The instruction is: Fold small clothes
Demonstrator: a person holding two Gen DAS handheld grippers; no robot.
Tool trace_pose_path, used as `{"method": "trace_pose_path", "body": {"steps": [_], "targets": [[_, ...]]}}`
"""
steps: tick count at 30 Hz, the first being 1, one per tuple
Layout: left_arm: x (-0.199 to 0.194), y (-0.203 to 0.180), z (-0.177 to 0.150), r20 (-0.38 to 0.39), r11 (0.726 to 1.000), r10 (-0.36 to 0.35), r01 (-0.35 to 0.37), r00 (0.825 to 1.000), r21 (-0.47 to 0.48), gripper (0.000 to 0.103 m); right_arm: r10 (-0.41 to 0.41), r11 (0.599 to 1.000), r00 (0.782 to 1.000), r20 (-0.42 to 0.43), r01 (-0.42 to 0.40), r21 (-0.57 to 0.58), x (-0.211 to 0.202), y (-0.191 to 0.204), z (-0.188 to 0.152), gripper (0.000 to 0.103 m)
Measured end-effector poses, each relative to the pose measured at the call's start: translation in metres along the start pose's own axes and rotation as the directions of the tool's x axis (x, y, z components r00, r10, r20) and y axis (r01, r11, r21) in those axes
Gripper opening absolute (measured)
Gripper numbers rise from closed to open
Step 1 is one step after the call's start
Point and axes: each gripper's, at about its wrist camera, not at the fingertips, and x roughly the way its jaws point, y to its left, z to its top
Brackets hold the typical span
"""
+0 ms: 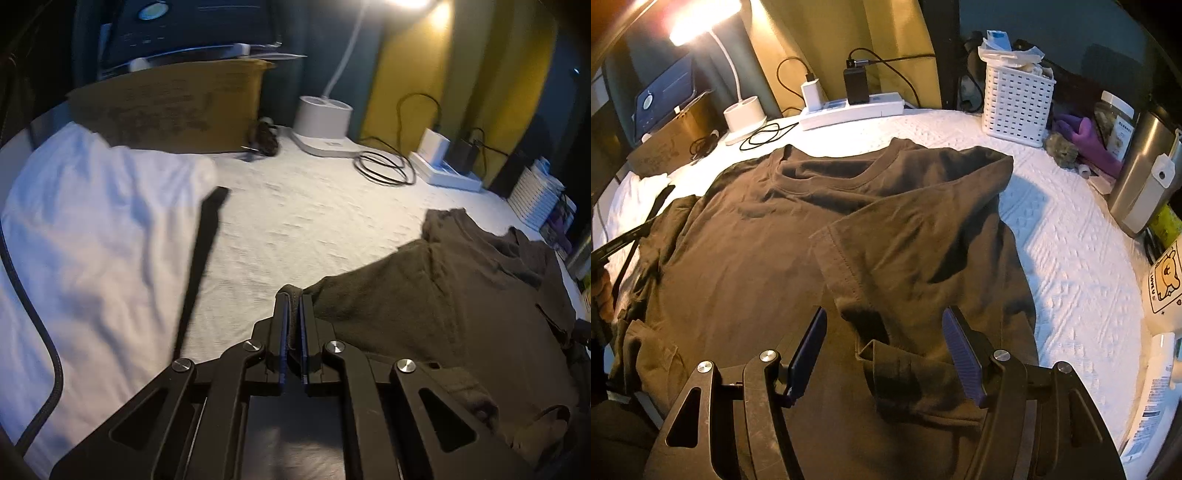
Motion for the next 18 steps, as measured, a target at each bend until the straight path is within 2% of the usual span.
{"method": "trace_pose_path", "body": {"steps": [3,9,14,18], "targets": [[-0.005,0.004,0.005,0.014,1.000,-0.009,0.009,1.000,-0.020,0.004,0.007,1.000,1.000,0.003,-0.007,-0.003,-0.001,0.001,-0.001,0.067],[-0.038,-0.017,0.026,0.092,0.996,-0.083,0.084,0.992,0.000,0.004,0.014,1.000,0.999,0.035,-0.015,0.017,-0.010,-0.006,-0.003,0.067],[-0.063,-0.051,0.042,0.139,0.987,-0.147,0.136,0.979,0.085,0.004,0.025,0.999,0.997,0.072,-0.028,0.041,-0.019,-0.016,-0.004,0.067],[-0.067,-0.094,0.046,0.135,0.966,-0.212,0.187,0.968,0.179,0.004,0.043,0.998,0.994,0.096,-0.048,0.047,-0.023,-0.022,-0.005,0.067]]}}
